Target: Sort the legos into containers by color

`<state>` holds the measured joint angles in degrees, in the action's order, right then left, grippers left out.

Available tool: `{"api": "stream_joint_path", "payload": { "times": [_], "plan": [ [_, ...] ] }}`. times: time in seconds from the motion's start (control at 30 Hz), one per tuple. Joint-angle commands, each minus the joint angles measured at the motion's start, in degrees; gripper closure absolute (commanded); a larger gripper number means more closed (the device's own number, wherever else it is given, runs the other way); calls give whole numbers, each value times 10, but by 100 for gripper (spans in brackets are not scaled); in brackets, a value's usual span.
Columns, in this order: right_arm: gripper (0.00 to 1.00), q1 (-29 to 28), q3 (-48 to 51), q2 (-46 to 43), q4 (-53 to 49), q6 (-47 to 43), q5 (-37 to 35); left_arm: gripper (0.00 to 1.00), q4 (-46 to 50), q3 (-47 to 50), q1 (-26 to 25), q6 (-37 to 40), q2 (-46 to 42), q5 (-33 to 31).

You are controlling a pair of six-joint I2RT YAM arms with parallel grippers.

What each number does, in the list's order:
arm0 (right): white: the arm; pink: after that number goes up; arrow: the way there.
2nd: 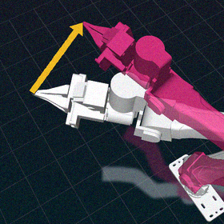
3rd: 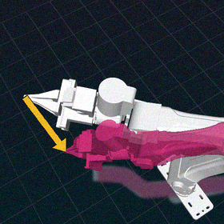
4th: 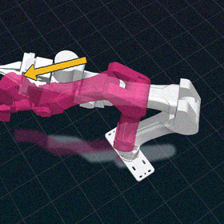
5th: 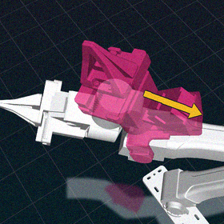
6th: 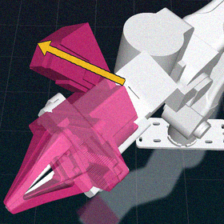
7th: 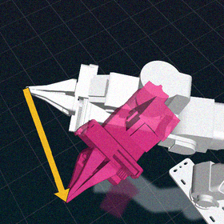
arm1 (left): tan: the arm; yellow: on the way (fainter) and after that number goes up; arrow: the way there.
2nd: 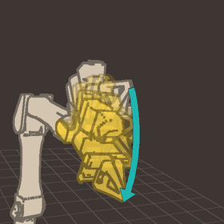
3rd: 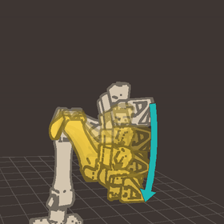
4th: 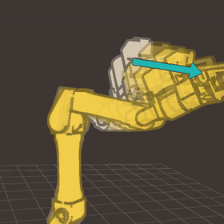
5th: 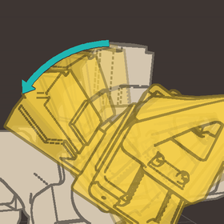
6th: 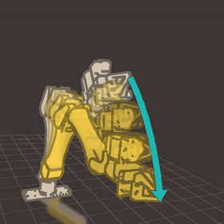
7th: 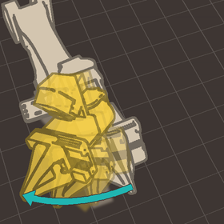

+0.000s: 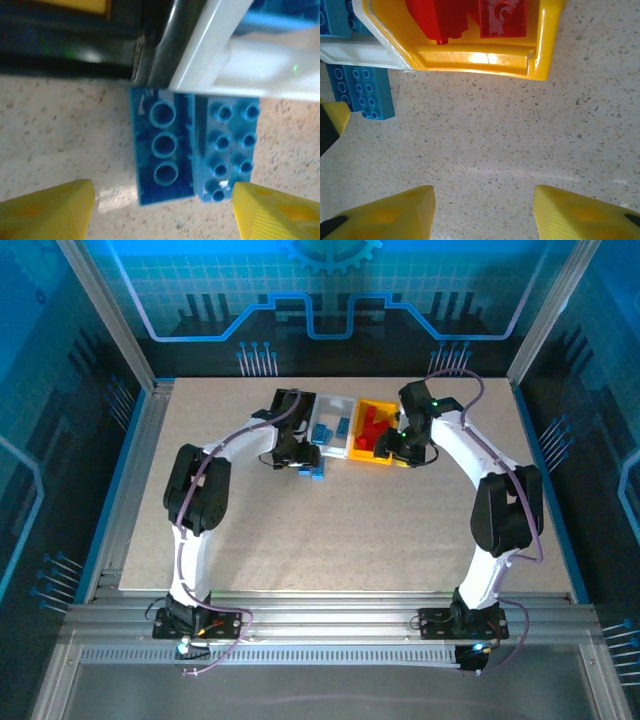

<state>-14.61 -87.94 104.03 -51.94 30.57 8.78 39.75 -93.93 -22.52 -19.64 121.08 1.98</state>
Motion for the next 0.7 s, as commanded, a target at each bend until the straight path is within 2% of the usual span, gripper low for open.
{"api": "stream_joint_path", "payload": {
  "times": [0.0, 0.27, 0.67],
  "plan": [
    [44, 13, -1, -11, -6, -15, 19, 33, 12, -30, -7, -9, 22, -14],
    [44, 25, 10, -11, -3, -19, 28, 43, 31, -53, -7, -12, 51, -30],
    [44, 28, 38, -22, 14, -4, 34, 69, 37, -30, -5, -1, 43, -49]
  ]
}}
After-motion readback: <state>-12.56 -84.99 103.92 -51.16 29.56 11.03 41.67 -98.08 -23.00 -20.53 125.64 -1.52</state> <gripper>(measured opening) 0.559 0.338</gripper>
